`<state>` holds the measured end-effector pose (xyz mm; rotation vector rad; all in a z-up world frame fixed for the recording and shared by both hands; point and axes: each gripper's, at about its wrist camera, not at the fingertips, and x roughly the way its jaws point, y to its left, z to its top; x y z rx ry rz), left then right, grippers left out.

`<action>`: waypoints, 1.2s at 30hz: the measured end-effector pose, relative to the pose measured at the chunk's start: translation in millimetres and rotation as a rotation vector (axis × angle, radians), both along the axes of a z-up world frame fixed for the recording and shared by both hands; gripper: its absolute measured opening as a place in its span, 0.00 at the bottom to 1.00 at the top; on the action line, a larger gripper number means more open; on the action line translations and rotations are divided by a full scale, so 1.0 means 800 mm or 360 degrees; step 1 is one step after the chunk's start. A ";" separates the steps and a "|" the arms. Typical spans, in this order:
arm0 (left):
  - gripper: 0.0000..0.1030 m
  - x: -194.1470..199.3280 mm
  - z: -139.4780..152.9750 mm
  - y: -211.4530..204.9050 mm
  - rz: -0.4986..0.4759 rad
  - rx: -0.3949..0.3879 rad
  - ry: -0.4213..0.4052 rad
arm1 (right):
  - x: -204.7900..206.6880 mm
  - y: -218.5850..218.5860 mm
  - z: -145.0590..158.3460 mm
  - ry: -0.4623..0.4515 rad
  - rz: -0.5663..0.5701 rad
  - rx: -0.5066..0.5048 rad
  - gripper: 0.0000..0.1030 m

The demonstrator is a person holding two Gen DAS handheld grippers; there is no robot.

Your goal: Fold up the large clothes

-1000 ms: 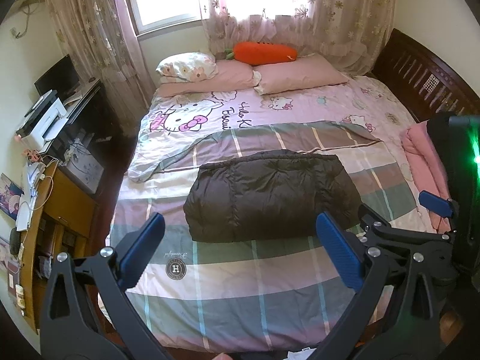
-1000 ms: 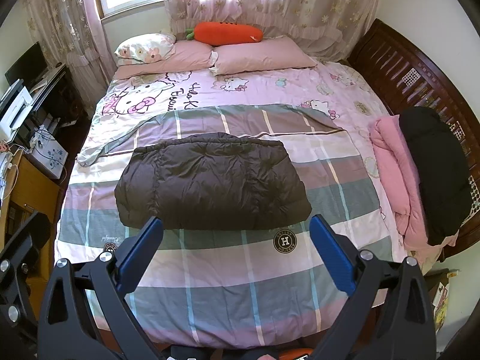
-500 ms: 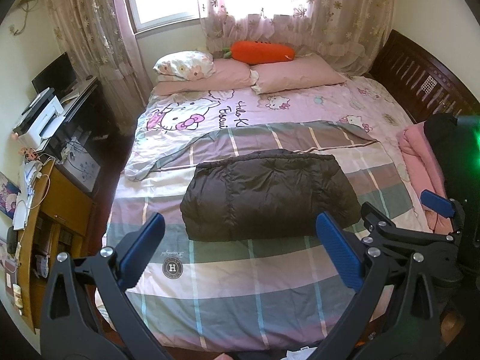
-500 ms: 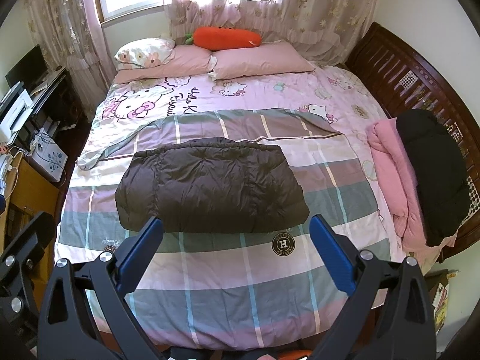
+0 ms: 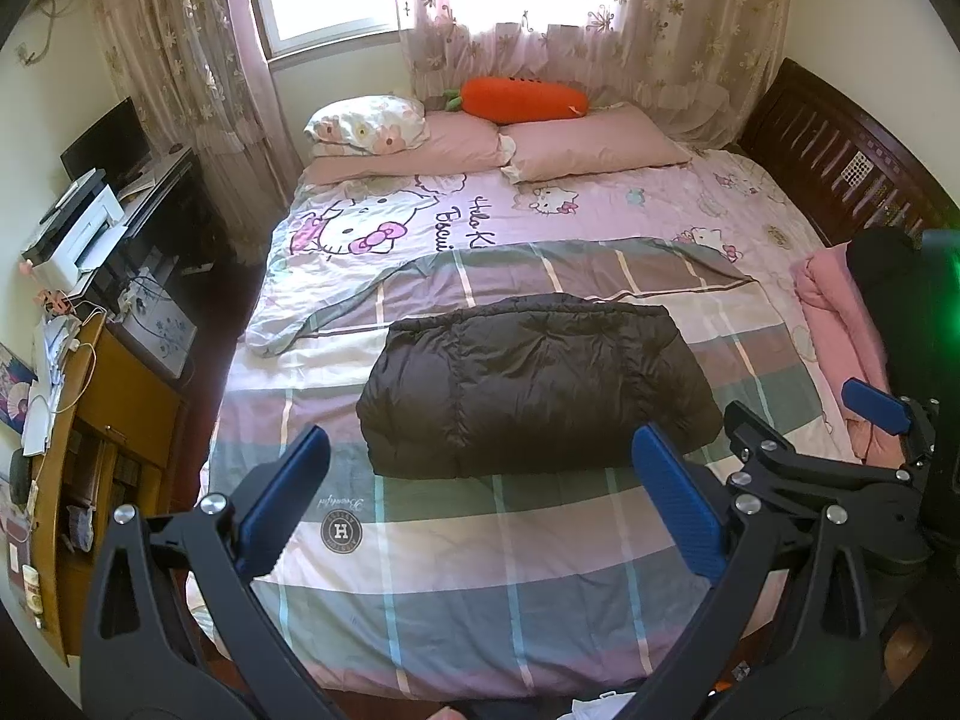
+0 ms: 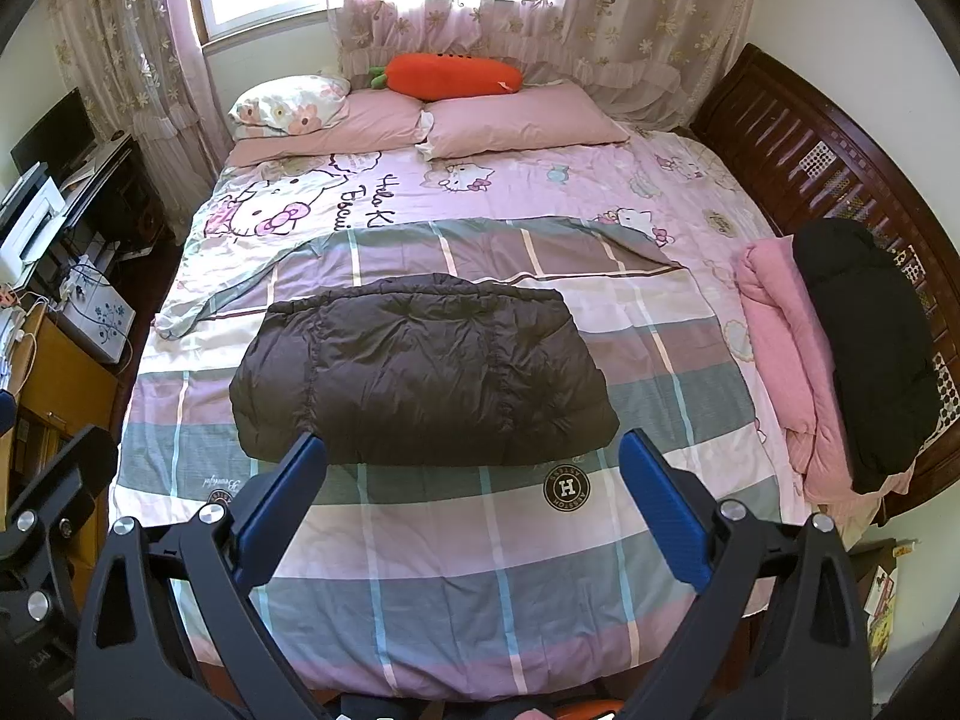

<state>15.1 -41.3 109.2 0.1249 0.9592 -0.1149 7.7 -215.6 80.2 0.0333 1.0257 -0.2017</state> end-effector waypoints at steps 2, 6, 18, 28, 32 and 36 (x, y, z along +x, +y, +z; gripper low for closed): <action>0.98 0.000 0.000 0.000 0.0000 -0.0003 0.0002 | 0.000 -0.001 0.000 0.0001 -0.0001 0.0002 0.96; 0.98 0.000 -0.002 -0.001 0.0003 -0.0005 0.0007 | 0.000 0.000 0.000 0.0002 0.0000 0.0001 0.96; 0.98 0.002 -0.009 -0.002 0.0010 -0.0013 0.0020 | 0.001 -0.001 -0.001 0.0003 0.0002 0.0000 0.96; 0.98 0.006 -0.014 -0.014 0.0001 0.0053 -0.0044 | -0.001 -0.006 -0.007 0.0017 -0.0015 0.0013 0.96; 0.98 0.009 -0.017 -0.014 0.0001 0.0017 -0.0007 | -0.003 -0.009 -0.010 0.0016 -0.0017 0.0014 0.96; 0.98 0.010 -0.016 -0.015 -0.0013 0.0004 -0.0009 | -0.001 -0.010 -0.009 0.0018 -0.0012 0.0014 0.96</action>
